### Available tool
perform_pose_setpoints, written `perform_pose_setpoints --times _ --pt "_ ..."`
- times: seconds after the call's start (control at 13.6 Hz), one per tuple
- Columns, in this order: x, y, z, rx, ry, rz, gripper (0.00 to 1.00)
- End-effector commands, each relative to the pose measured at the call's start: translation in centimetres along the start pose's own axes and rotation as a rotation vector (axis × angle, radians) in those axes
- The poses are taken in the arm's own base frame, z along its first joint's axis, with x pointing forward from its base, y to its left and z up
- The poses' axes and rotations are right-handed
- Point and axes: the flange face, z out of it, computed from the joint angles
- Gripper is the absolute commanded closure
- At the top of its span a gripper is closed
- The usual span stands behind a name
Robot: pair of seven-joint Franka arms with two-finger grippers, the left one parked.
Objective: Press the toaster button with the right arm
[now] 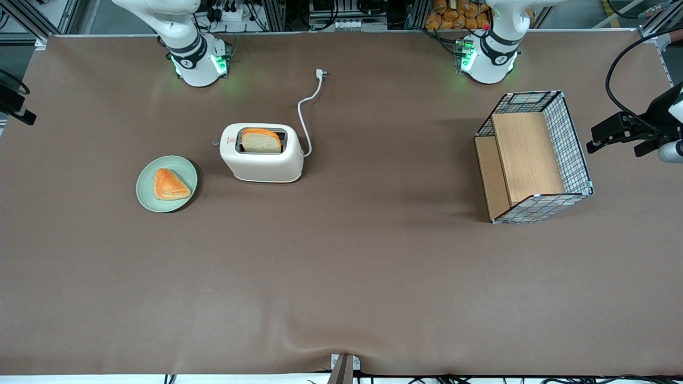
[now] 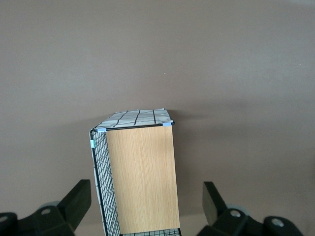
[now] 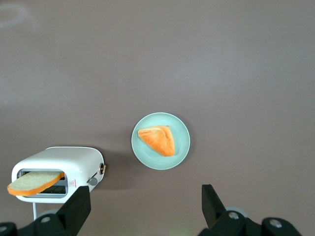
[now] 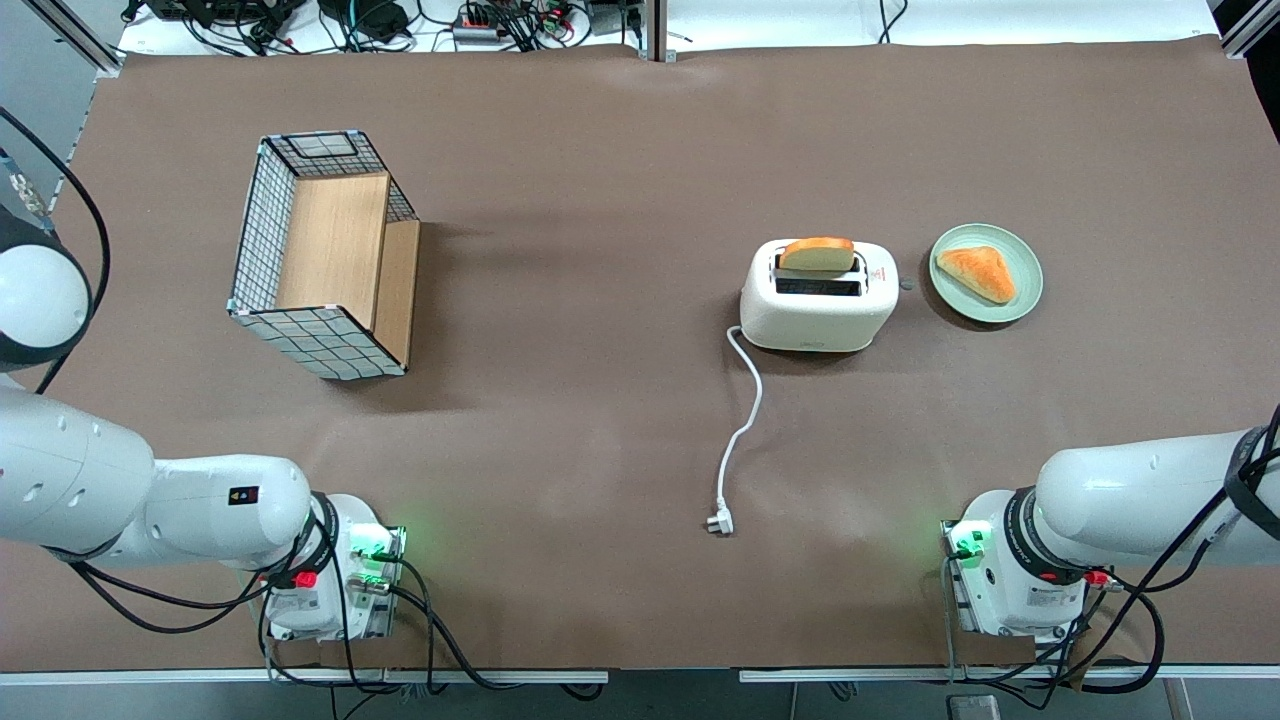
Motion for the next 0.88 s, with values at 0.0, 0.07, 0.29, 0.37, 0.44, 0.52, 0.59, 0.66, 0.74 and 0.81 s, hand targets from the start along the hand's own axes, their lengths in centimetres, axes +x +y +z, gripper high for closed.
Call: perform_pose_setpoints --times 0.0,0.07,0.29,0.37,0.44,0.52,0.59,0.66,0.74,0.81 --pt "-2.7 1.1 -2.1 0.001 0.000 0.037 0.00" --pt "-2.7 1.5 -2.1 0.002 0.000 0.040 0.00" --pt "-2.1 1.4 -2.1 -0.030 0.013 0.033 0.00" --pt "-1.9 1.3 -2.1 -0.046 0.017 0.027 0.00" --pt "-1.8 1.2 -2.1 -0.058 0.019 0.024 0.00" --pt "-1.7 1.2 -2.1 -0.057 0.019 0.022 0.00" --pt "-1.7 1.0 -2.1 -0.052 0.018 0.020 0.00" --pt "-1.6 0.5 -1.9 -0.051 0.015 0.011 0.00" --pt "-1.6 -1.0 -1.9 -0.054 0.012 -0.020 0.00" --pt "-1.6 -1.8 -1.8 -0.063 0.008 -0.034 0.00"
